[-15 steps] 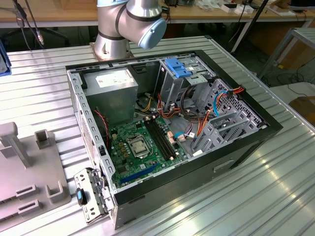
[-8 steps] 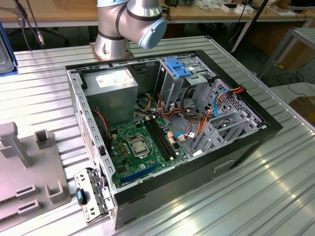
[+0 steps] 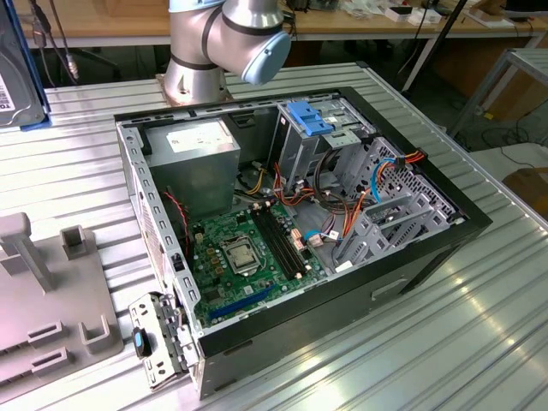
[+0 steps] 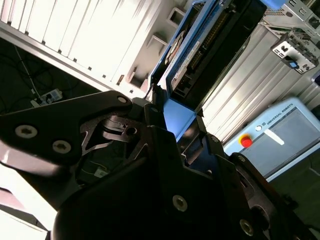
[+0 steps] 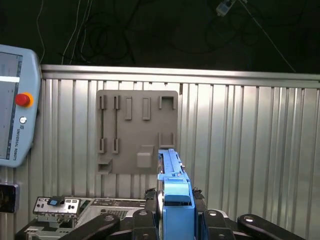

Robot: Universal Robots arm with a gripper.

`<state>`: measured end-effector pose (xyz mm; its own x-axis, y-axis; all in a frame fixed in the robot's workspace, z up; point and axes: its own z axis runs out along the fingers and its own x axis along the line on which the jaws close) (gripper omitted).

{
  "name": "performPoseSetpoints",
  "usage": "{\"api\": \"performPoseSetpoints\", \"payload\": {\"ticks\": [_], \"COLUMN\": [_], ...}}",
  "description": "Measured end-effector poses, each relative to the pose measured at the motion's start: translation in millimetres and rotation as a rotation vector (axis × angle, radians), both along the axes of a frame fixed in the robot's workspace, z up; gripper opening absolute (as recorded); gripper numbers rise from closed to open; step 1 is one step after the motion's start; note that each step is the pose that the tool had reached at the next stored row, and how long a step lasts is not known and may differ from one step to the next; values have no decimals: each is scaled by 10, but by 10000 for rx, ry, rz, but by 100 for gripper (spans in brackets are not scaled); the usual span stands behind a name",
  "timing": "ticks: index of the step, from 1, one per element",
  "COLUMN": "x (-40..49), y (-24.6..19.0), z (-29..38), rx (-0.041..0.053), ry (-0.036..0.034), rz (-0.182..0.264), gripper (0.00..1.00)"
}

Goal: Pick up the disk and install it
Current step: 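Pick up the disk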

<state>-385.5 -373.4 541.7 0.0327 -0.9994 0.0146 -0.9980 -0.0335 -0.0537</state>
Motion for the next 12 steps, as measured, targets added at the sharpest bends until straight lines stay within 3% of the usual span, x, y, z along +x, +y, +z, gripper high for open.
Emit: {"api": "performPoseSetpoints", "payload": {"ticks": [4,12], "x": [118,264], "y": [-2,-6], "z": [0,0], "rx": [0,0], "ry": [1,1], "rz": [0,0], "gripper": [37,37]}}
